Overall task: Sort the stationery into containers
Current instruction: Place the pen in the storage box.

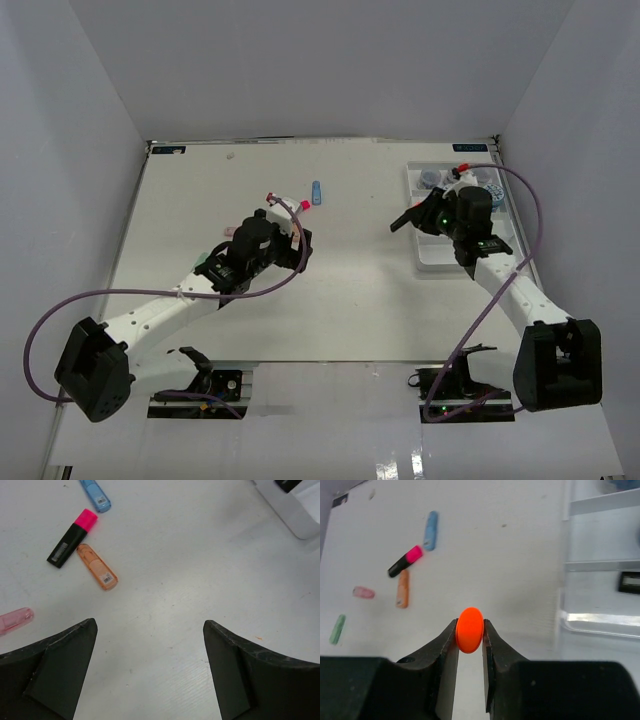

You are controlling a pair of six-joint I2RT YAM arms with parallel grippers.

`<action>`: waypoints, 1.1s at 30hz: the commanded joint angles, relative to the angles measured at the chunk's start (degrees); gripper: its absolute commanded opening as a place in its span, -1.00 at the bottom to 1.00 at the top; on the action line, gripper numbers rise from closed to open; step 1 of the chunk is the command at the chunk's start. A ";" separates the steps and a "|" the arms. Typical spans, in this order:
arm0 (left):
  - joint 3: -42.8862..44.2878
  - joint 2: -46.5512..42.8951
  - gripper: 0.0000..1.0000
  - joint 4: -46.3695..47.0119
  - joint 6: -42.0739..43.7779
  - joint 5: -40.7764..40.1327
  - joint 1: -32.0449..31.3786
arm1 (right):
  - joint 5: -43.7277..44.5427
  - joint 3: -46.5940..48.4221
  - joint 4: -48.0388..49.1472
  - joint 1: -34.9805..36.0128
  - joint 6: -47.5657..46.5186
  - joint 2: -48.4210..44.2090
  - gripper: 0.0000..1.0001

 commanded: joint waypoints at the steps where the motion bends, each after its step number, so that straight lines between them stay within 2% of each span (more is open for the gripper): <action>1: 2.69 0.80 0.96 -2.50 -2.65 -7.15 0.67 | 1.93 -1.34 1.32 -7.90 -0.88 -0.71 -0.82; 6: 3.31 1.50 0.96 -3.65 -3.71 -10.31 1.73 | 0.26 -0.64 1.93 -18.70 0.17 2.90 -0.82; 9: 3.40 1.59 0.96 -4.09 -4.24 -10.76 2.17 | -1.93 -0.20 4.12 -22.14 1.05 5.80 -0.82; 20: 3.92 2.29 0.96 -4.97 -4.41 -11.73 2.96 | -7.21 3.05 7.64 -24.18 3.07 17.23 -0.74; 25: 4.01 2.29 0.96 -5.06 -4.33 -11.64 2.96 | -5.29 2.79 8.00 -24.27 2.55 18.99 -0.53; 26: 4.01 2.38 0.96 -5.14 -4.24 -11.55 2.96 | -5.02 2.62 8.00 -24.27 2.29 19.07 -0.35; 31: 4.01 2.29 0.96 -5.14 -4.24 -11.46 3.05 | -1.50 2.17 6.42 -24.27 0.79 18.03 0.24; 33: 4.10 2.47 0.96 -5.32 -4.24 -11.55 3.05 | -0.36 1.91 5.63 -24.27 0.09 16.45 0.36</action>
